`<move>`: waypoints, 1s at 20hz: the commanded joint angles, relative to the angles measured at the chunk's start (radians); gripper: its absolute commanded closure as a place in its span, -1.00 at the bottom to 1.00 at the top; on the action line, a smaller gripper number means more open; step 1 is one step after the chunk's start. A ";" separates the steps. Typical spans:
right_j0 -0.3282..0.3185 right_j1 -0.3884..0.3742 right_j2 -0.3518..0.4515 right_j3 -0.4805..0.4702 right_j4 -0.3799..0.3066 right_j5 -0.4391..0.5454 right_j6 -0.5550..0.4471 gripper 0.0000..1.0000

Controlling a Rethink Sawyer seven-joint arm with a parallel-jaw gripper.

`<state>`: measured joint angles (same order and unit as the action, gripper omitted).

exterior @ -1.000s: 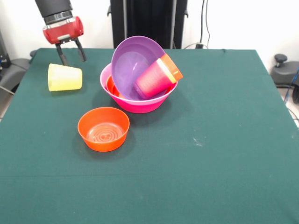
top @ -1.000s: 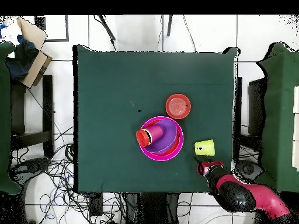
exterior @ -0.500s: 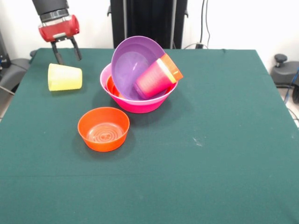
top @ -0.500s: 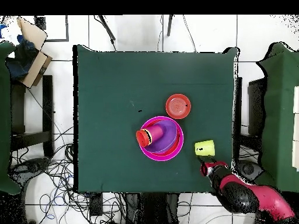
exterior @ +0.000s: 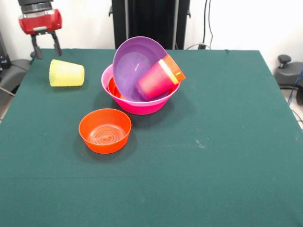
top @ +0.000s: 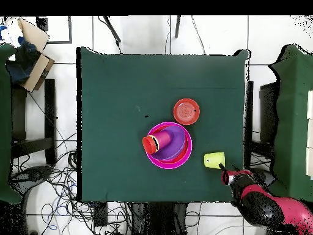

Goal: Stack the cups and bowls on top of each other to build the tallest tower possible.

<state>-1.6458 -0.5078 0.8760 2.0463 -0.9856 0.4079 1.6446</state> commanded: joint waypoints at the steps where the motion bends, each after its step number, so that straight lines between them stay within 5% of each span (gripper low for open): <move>1: 0.034 -0.001 0.032 -0.115 0.031 0.161 -0.287 -1.00; 12: 0.043 0.076 -0.003 -0.100 -0.010 0.126 -0.273 -1.00; 20: 0.040 0.056 -0.028 -0.046 -0.042 0.082 -0.209 -1.00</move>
<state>-1.6458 -0.4926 0.8809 2.0059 -0.9592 0.4431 1.6446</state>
